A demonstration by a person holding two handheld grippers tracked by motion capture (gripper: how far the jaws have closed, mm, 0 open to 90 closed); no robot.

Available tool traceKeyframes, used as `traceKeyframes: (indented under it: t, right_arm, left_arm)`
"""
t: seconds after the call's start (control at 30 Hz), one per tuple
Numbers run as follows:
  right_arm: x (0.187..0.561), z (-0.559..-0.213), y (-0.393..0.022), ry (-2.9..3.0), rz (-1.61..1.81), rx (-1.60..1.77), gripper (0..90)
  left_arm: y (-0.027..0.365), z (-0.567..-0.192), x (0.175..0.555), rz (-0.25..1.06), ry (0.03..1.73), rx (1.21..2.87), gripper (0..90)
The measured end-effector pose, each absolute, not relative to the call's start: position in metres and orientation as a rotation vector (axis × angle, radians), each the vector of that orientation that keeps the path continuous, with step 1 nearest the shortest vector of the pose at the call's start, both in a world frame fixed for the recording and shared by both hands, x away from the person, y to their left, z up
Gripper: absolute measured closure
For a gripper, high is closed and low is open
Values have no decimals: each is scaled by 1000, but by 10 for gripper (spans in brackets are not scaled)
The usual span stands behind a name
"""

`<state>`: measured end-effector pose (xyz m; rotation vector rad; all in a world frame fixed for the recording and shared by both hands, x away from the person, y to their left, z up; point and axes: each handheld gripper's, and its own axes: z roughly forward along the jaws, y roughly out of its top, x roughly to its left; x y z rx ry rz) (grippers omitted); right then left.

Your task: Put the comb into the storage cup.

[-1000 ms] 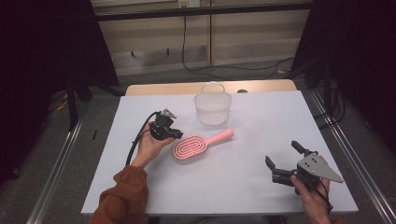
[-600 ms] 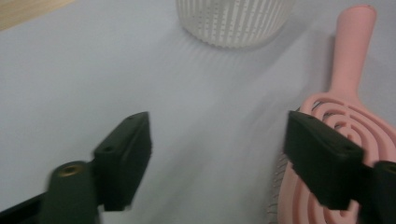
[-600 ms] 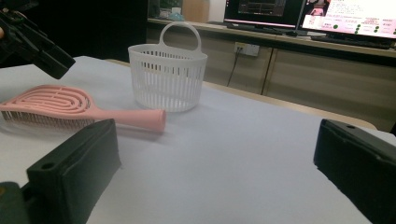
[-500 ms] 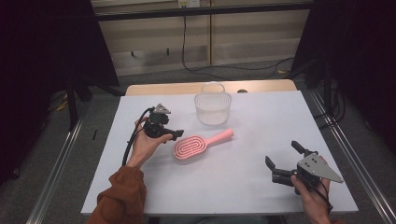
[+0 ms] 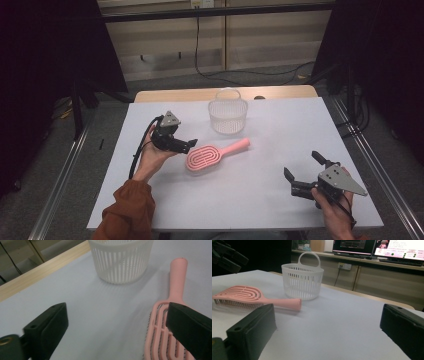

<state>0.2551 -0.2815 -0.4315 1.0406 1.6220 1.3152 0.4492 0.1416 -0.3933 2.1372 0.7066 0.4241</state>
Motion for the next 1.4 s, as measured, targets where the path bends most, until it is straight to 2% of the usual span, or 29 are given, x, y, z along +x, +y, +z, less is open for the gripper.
traceKeyframes:
  t: [0.03, 0.1, 0.3, 0.43, 0.63, 0.73, 0.77, 0.83, 0.93, 0.97, 1.0, 1.07, 1.13, 1.2, 1.23, 1.27, 1.3, 1.33, 1.4]
  right_arm:
    - [255, -431, -281, 1622, 1316, 1041, 0]
    - [255, -431, -281, 1625, 1320, 1039, 0]
    - [256, -432, -281, 1636, 1323, 1033, 0]
    - [256, -432, -280, 1643, 1326, 1033, 0]
    - [256, -432, -280, 1645, 1328, 1031, 0]
    - [256, -432, -280, 1646, 1329, 1029, 0]
    - [256, -432, -280, 1647, 1329, 1027, 0]
    - [256, -432, -280, 1647, 1329, 1027, 0]
    - [256, -432, -280, 1649, 1330, 1028, 0]
    - [256, -432, -280, 1650, 1326, 1031, 0]
    - [256, -432, -280, 1649, 1326, 1031, 0]
    - [256, -432, -279, 1651, 1329, 1026, 0]
    - [256, -432, -279, 1654, 1328, 1026, 0]
    - [256, -432, -279, 1651, 1329, 1026, 0]
    - [256, -432, -279, 1652, 1329, 1026, 0]
    - [256, -432, -279, 1653, 1327, 1026, 0]
    - [256, -432, -279, 1653, 1326, 1023, 0]
    - [256, -432, -279, 1653, 1326, 1023, 0]
    - [256, -432, -279, 1655, 1328, 1024, 0]
  left_arm:
    - [144, -393, 451, 317, 704, 2118, 169]
    - [145, -394, 453, 265, 743, 2117, 45]
    - [150, -393, 454, 193, 770, 2106, 5]
    - [152, -392, 452, 200, 744, 2115, 14]
    - [154, -392, 453, 118, 766, 2109, 1]
    - [157, -394, 458, -66, 790, 2057, 0]
    - [157, -394, 458, -77, 781, 2062, 1]
    - [156, -394, 456, -51, 776, 2072, 30]
    - [154, -393, 455, -6, 871, 2084, 158]
    - [155, -392, 452, 18, 810, 2098, 160]
    - [155, -391, 451, 48, 783, 2113, 124]
    - [155, -389, 448, 79, 725, 2134, 174]
    - [155, -387, 446, 93, 689, 2138, 174]
    - [154, -386, 443, 160, 653, 2169, 177]
    - [151, -385, 440, 218, 670, 2141, 97]
    - [151, -385, 440, 218, 670, 2141, 31]
    - [149, -385, 433, 353, 703, 2098, 31]
    - [149, -385, 433, 353, 703, 2098, 71]
    - [150, -383, 432, 348, 728, 2073, 79]
